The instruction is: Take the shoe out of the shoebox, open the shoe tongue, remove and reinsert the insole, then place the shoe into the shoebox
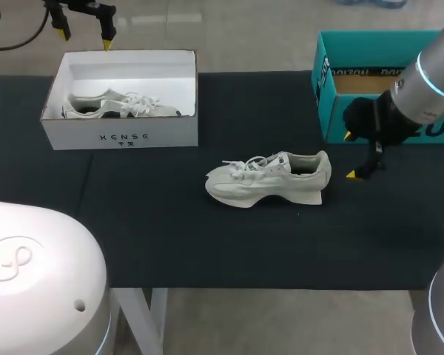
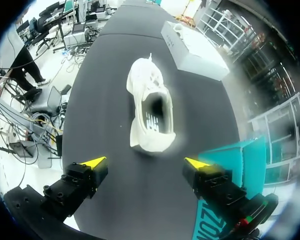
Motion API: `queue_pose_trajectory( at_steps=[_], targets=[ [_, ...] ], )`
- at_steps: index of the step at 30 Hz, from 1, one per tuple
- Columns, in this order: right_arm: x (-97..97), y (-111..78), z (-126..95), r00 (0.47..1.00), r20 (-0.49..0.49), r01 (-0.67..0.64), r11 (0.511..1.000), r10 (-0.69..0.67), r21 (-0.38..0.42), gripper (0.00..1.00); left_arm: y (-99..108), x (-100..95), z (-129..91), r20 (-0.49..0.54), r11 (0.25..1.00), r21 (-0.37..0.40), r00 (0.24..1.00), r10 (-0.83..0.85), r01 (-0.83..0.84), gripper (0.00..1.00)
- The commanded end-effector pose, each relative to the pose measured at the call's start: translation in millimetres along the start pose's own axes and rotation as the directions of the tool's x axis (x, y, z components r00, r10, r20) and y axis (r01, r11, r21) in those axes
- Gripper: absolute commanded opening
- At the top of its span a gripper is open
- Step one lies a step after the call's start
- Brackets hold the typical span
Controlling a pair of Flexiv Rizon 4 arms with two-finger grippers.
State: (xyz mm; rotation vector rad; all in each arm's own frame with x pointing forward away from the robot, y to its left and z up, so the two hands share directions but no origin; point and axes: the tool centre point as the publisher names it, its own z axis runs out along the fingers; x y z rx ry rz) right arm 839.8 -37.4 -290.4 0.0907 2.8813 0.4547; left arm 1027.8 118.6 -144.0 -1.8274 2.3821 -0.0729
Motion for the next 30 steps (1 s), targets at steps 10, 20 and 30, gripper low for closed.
queue_pose_trajectory(
  at_steps=[10, 20, 30],
  targets=[
    [-0.1, 0.2, 1.4, 1.0, 0.001, 0.0, 1.0, 0.0, 0.001, 1.0, -1.2, -0.3, -0.2, -0.001, 1.0, -0.003, 1.0, 0.0, 0.0, 1.0],
    [-0.7, 2.0, 4.0, 1.0, -0.002, 0.011, 1.0, -0.011, -0.001, 1.0, -1.2, -0.3, -0.2, -0.001, 1.0, -0.003, 1.0, 0.0, 0.0, 1.0],
    [-5.1, 5.9, 11.2, 0.999, -0.006, 0.032, 0.999, -0.032, -0.043, 1.0, -1.2, -0.3, -0.2, -0.001, 1.0, -0.003, 1.0, 0.0, 0.0, 1.0]
  ],
)
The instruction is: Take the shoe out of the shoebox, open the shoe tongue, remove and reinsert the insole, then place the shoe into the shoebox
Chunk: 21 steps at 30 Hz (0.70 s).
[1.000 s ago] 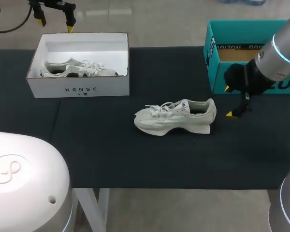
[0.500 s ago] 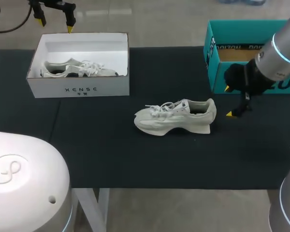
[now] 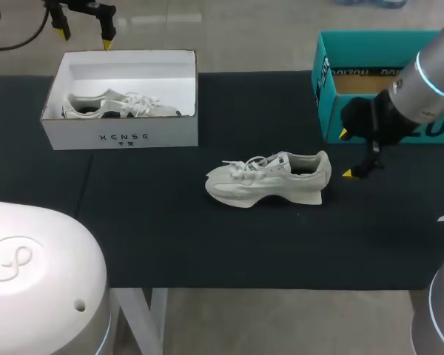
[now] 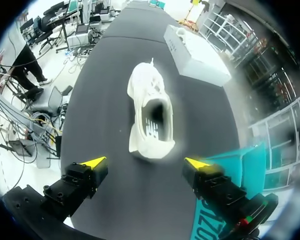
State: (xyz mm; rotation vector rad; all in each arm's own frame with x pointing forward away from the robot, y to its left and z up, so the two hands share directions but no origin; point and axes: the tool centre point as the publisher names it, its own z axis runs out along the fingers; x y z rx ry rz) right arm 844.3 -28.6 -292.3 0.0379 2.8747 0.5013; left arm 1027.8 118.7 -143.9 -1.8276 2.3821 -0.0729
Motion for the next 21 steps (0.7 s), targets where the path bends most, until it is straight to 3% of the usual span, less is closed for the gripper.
queue_pose_trajectory(
  at_steps=[1, 21],
  targets=[
    [-2.4, -2.6, 6.5, 1.0, -0.002, 0.001, 1.0, -0.001, -0.007, 1.0, -1.2, -0.2, -0.1, 0.0, 1.0, -0.003, 1.0, 0.0, 0.0, 1.0],
    [-3.7, -3.2, 6.8, 1.0, -0.006, -0.005, 1.0, 0.005, -0.001, 1.0, -1.2, -0.2, -0.1, 0.0, 1.0, -0.003, 1.0, 0.0, 0.0, 1.0]
  ],
)
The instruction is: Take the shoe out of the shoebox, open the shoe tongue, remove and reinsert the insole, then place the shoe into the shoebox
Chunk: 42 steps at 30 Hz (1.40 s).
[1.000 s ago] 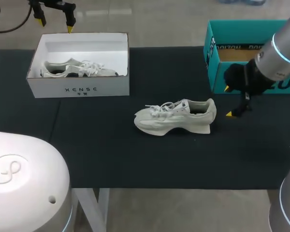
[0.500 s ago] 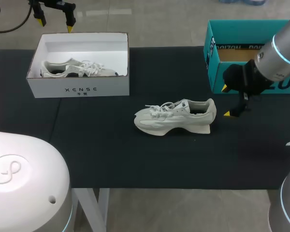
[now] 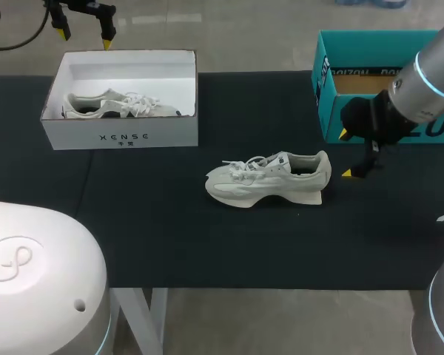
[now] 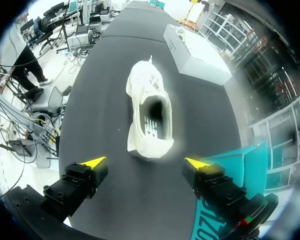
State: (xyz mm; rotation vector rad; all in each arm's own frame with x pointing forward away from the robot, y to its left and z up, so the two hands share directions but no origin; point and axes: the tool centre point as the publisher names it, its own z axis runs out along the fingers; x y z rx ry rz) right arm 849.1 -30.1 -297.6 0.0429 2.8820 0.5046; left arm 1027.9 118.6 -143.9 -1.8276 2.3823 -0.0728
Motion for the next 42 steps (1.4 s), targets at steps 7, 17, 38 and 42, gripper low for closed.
queue_pose_trajectory(
  at_steps=[7, 17, 38, 42],
  targets=[
    [-4.5, -9.7, 19.9, 0.997, -0.045, -0.068, 0.994, 0.065, -0.082, 1.0, -1.1, -0.2, -0.1, 0.0, 1.0, -0.003, 1.0, 0.0, 0.0, 1.0],
    [-9.4, -30.7, 52.9, 0.985, -0.102, -0.148, 0.983, 0.137, -0.109, 1.0, -1.1, -0.2, -0.1, 0.0, 1.0, -0.003, 1.0, 0.0, 0.0, 1.0],
    [-4.3, -20.3, 97.1, 0.961, -0.17, -0.266, 0.901, 0.219, -0.343, 1.0, -1.1, -0.2, -0.1, 0.0, 1.0, -0.003, 1.0, 0.0, 0.0, 1.0],
    [-5.3, -15.7, 103.3, 0.959, -0.181, -0.271, 0.893, 0.218, -0.36, 1.0, -1.1, -0.2, -0.1, 0.0, 1.0, -0.003, 1.0, 0.0, 0.0, 1.0]
  ],
)
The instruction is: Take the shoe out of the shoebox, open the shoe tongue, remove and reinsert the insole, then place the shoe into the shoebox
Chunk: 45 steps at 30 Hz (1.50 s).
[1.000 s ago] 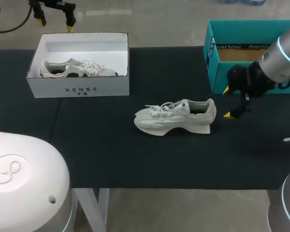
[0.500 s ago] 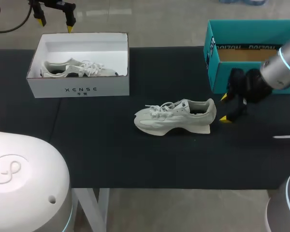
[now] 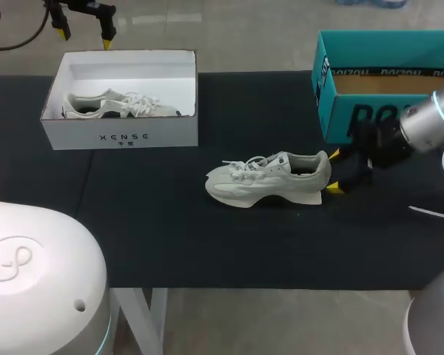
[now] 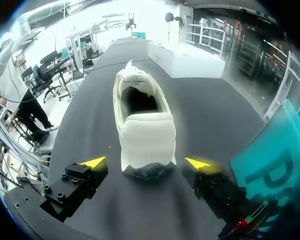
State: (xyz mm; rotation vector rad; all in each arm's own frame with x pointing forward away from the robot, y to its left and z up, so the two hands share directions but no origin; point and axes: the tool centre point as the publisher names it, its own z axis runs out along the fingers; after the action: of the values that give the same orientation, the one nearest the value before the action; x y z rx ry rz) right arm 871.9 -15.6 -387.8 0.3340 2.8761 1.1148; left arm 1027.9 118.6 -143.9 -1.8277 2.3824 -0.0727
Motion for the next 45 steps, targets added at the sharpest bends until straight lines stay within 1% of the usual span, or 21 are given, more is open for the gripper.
queue_pose_trajectory(
  at_steps=[1, 7, 17, 24, 30, 31, 32, 33, 36, 45],
  targets=[
    [-4.0, -1.4, 12.5, 1.0, -0.012, 0.004, 0.999, -0.005, -0.039, 1.0, -1.1, -0.2, -0.1, 0.0, 1.0, -0.003, 1.0, 0.0, 0.0, 1.0],
    [-6.3, 0.2, 23.8, 1.0, -0.022, 0.02, 0.996, -0.022, -0.087, 1.0, -1.1, -0.2, -0.1, 0.0, 1.0, -0.003, 1.0, 0.0, 0.0, 1.0],
    [-0.1, 2.5, 40.9, 0.997, -0.039, 0.058, 0.993, -0.062, -0.103, 1.0, -1.1, -0.2, -0.1, 0.0, 1.0, -0.003, 1.0, 0.0, 0.0, 1.0],
    [-0.2, 8.3, 56.9, 0.994, -0.048, 0.089, 0.99, -0.095, -0.112, 1.0, -1.1, -0.2, -0.1, 0.0, 1.0, -0.003, 1.0, 0.0, 0.0, 1.0],
    [-3.6, 5.7, 66.0, 0.994, -0.052, 0.087, 0.991, -0.093, -0.107, 1.0, -1.1, -0.2, -0.1, 0.0, 1.0, -0.003, 1.0, 0.0, 0.0, 1.0],
    [-3.7, 5.7, 66.4, 0.995, -0.048, 0.084, 0.991, -0.09, -0.102, 0.85, -1.1, -0.2, -0.1, 0.0, 1.0, -0.003, 1.0, 0.0, 0.0, 1.0],
    [-3.8, 5.7, 66.5, 0.995, -0.046, 0.083, 0.992, -0.088, -0.099, 0.37, -1.1, -0.2, -0.1, 0.0, 1.0, -0.003, 1.0, 0.0, 0.0, 1.0],
    [-3.8, 5.7, 66.6, 0.995, -0.042, 0.083, 0.992, -0.088, -0.099, 0.0, -1.1, -0.2, -0.1, 0.0, 1.0, -0.003, 1.0, 0.0, 0.0, 1.0],
    [-4.3, 7.9, 62.3, 0.994, -0.028, 0.099, 0.992, -0.102, -0.084, 0.0, -1.1, -0.2, -0.1, 0.0, 1.0, -0.003, 1.0, 0.0, 0.0, 1.0],
    [-5.4, 7.2, 61.8, 0.994, -0.03, 0.098, 0.992, -0.101, -0.084, 0.0, -1.1, -0.2, -0.1, 0.0, 1.0, -0.003, 1.0, 0.0, 0.0, 1.0]
  ],
)
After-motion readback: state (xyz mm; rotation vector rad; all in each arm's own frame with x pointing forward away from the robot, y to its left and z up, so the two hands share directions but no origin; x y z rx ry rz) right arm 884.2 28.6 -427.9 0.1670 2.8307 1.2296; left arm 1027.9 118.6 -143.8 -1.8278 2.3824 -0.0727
